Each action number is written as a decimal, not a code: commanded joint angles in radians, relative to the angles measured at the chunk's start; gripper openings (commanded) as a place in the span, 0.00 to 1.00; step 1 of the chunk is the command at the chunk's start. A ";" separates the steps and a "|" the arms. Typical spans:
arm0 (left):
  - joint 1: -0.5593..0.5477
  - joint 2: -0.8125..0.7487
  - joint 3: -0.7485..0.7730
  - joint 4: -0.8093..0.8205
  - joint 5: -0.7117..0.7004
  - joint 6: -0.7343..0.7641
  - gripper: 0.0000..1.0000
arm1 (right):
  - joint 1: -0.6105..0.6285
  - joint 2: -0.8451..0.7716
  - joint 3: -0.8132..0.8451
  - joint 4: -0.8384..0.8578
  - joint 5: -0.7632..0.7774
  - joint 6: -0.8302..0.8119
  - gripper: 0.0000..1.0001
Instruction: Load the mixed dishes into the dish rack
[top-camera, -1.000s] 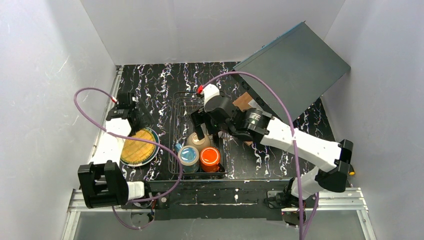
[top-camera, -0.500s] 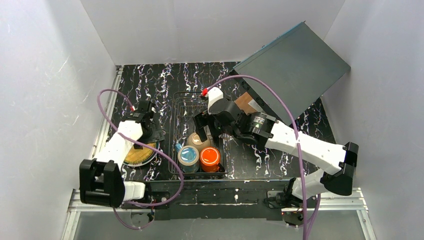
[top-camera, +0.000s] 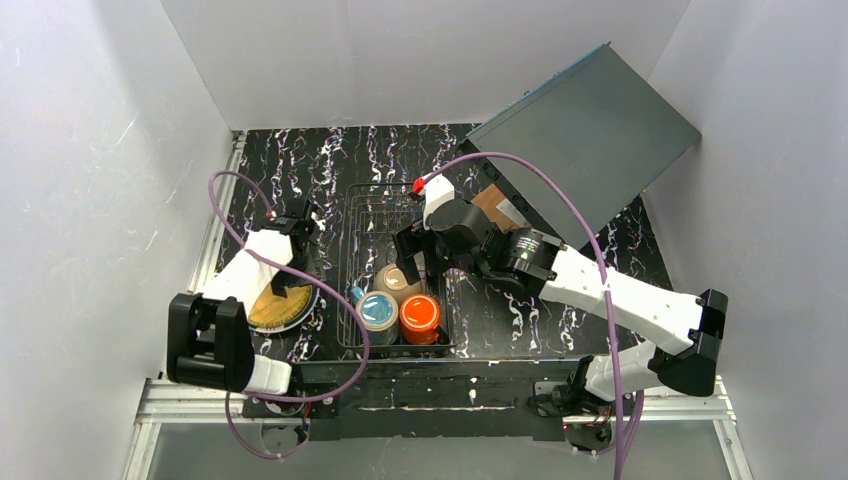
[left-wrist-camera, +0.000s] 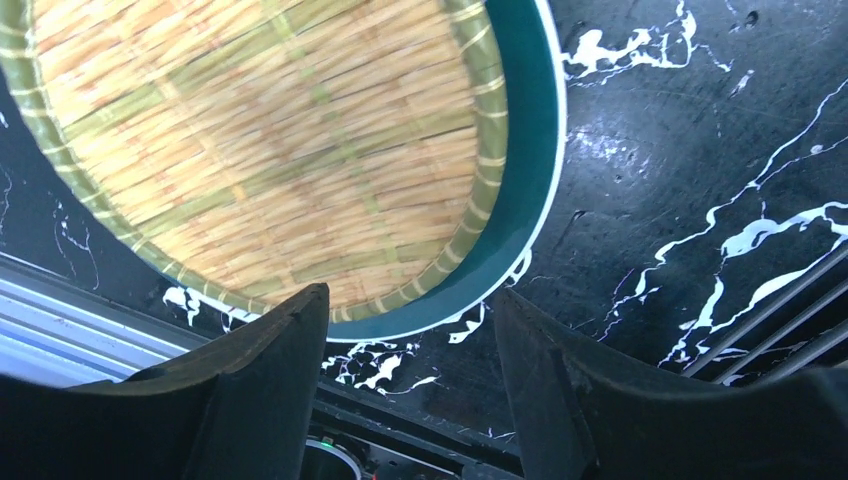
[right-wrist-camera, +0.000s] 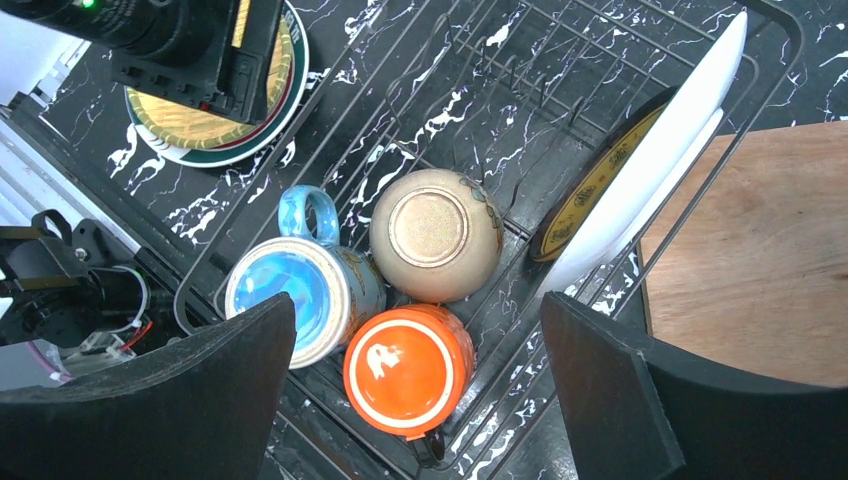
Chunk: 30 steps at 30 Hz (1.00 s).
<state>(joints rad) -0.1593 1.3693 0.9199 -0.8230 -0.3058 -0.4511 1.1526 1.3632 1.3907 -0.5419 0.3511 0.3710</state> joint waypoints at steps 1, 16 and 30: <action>-0.003 0.073 0.063 -0.012 0.020 0.043 0.59 | -0.005 -0.036 -0.013 0.054 -0.015 0.009 1.00; -0.035 0.221 0.098 -0.039 -0.077 0.052 0.49 | -0.021 -0.075 -0.064 0.066 -0.017 0.023 1.00; -0.072 0.367 0.169 -0.111 -0.172 0.028 0.42 | -0.028 -0.068 -0.070 0.079 -0.034 0.028 1.00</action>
<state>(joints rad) -0.2195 1.7100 1.0588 -0.8917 -0.4328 -0.4118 1.1324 1.3098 1.3258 -0.5129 0.3290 0.3931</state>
